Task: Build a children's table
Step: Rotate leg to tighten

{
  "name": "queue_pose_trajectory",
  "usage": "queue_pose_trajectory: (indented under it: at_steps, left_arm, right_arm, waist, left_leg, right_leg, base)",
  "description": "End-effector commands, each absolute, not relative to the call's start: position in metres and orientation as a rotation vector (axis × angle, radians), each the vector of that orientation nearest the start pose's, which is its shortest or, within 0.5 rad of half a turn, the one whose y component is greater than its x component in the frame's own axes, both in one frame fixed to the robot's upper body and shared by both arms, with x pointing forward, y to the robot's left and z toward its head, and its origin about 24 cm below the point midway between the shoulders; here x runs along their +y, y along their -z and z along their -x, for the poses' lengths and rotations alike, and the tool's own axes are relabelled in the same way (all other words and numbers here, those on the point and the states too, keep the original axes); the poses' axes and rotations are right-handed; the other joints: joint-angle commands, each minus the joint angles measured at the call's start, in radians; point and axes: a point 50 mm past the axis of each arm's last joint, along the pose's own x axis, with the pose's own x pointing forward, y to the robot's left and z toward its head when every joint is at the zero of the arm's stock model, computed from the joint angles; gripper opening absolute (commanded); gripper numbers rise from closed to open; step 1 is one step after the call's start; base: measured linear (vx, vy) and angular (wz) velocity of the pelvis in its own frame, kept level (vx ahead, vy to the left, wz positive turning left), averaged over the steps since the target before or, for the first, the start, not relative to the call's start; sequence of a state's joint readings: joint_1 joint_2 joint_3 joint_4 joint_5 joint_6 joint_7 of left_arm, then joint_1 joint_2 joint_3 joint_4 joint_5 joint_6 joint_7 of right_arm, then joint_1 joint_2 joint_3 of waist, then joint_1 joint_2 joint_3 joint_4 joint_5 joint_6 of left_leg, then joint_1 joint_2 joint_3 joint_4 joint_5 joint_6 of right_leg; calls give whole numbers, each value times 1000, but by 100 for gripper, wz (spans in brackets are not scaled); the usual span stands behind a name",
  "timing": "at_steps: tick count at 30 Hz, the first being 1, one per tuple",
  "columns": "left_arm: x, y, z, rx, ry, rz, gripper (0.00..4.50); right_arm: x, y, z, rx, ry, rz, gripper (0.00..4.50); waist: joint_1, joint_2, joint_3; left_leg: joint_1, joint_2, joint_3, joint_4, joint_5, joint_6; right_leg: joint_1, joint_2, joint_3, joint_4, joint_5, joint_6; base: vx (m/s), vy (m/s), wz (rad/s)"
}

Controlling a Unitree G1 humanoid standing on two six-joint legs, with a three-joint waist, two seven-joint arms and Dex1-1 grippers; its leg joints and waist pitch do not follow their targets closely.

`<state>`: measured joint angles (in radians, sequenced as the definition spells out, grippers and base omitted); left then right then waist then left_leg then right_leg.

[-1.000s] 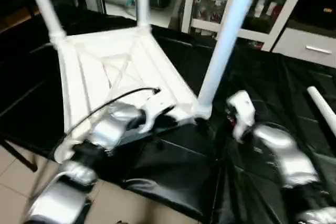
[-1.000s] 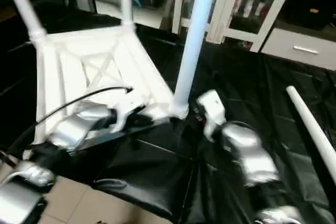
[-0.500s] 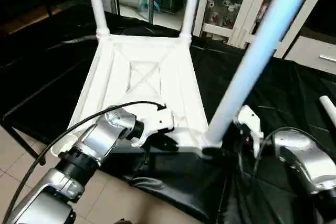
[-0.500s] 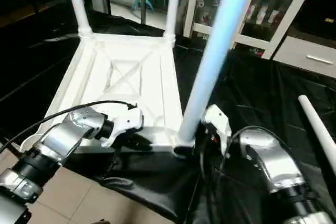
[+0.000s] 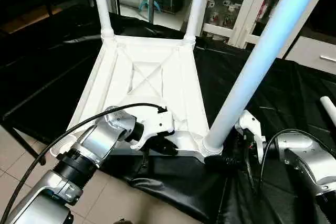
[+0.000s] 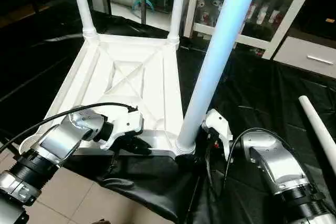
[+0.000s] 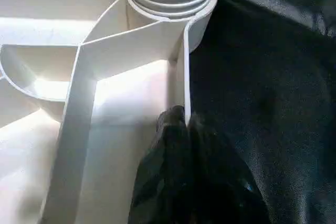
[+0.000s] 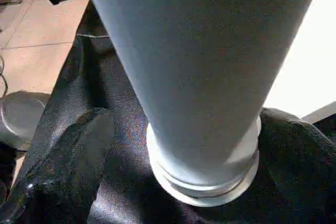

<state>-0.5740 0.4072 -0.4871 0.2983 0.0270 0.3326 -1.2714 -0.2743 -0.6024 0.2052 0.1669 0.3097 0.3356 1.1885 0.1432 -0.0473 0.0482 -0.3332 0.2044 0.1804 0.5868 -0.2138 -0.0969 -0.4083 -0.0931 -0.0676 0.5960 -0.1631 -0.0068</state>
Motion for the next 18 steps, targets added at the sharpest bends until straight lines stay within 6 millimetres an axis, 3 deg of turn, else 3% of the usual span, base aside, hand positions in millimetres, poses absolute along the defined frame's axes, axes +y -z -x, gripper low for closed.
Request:
queue_pose_trajectory:
  at_steps: [1,18]
  left_arm:
    - [91,-43,-277,655,1611,-529,0]
    - [92,-42,-276,670,1608,-526,0]
  right_arm:
    - [-187,-59,-262,472,-1262,141,418]
    - [-184,-58,-262,463,-1266,136,280]
  waist:
    - [-7,-4,-59]
    - [-6,-5,-59]
  left_leg:
    - [-5,26,-2,-71,-136,50]
    - [-5,26,-2,-70,-136,50]
  right_leg:
    - [53,-50,42,-52,-183,-223]
    - [53,-51,41,-53,-200,-218]
  base:
    - [0,0,0]
    - [0,0,0]
